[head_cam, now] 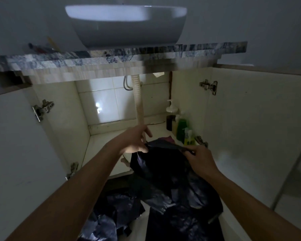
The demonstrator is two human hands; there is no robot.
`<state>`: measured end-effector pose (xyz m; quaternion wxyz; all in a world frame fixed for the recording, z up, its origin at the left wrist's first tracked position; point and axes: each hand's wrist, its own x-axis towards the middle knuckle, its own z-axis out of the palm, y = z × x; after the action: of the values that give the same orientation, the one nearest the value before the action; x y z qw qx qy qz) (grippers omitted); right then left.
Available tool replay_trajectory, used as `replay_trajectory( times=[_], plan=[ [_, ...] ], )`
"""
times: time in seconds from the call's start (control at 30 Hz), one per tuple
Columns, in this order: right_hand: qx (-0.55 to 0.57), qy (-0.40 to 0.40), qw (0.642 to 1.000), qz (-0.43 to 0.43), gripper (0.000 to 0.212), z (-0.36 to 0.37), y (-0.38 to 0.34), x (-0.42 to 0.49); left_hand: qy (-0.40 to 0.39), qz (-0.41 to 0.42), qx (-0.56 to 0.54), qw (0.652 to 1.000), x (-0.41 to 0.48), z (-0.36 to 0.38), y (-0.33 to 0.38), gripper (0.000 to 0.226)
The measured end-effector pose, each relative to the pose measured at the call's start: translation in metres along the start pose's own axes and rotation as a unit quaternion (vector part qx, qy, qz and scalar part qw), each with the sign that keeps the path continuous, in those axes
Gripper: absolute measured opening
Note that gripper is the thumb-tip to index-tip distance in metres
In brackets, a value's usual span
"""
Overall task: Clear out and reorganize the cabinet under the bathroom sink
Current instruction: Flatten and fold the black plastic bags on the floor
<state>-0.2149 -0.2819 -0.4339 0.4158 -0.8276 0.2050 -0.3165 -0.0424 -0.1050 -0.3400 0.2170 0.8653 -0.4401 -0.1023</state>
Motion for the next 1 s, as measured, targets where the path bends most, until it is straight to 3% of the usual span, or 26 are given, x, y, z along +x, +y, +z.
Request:
replay_trajectory(
  times=[0.13, 0.2, 0.3, 0.33, 0.47, 0.6, 0.7, 0.8, 0.9, 1.0],
  plan=[
    [-0.075, 0.031, 0.996, 0.021, 0.020, -0.013, 0.002, 0.006, 0.105, -0.054, 0.076, 0.990, 0.003, -0.001, -0.015, 0.019],
    [-0.131, 0.026, 0.990, 0.041, 0.013, -0.016, 0.003, 0.010, 0.126, -0.032, 0.062, 0.990, 0.005, -0.003, -0.014, 0.018],
    [-0.176, 0.006, 0.984, 0.000, 0.058, -0.010, -0.011, 0.012, 0.133, 0.025, 0.015, 0.991, 0.005, -0.007, 0.002, 0.023],
    [-0.173, 0.017, 0.984, -0.023, 0.059, -0.006, -0.019, 0.013, 0.138, 0.037, 0.004, 0.990, 0.005, -0.009, 0.010, 0.026],
    [-0.161, 0.040, 0.984, -0.061, 0.021, -0.002, -0.034, 0.023, 0.192, 0.050, -0.071, 0.978, 0.003, -0.018, 0.019, 0.038],
    [-0.155, 0.016, 0.987, -0.049, 0.026, -0.016, -0.033, 0.028, 0.156, 0.059, -0.128, 0.978, 0.000, -0.022, 0.010, 0.031],
    [-0.162, -0.007, 0.984, -0.072, 0.038, -0.020, -0.040, 0.030, 0.176, 0.099, -0.160, 0.966, -0.002, -0.020, 0.023, 0.022],
    [-0.099, 0.030, 0.990, -0.098, 0.026, -0.019, -0.062, 0.035, 0.182, 0.106, -0.169, 0.963, -0.006, -0.022, 0.038, 0.024],
    [-0.045, 0.050, 0.996, -0.057, 0.031, -0.034, -0.077, 0.038, 0.136, 0.069, -0.105, 0.983, -0.009, -0.024, 0.030, 0.036],
    [-0.053, 0.024, 0.998, -0.017, 0.026, -0.054, -0.073, 0.041, 0.137, 0.036, -0.016, 0.990, -0.008, -0.026, 0.015, 0.017]
  ],
)
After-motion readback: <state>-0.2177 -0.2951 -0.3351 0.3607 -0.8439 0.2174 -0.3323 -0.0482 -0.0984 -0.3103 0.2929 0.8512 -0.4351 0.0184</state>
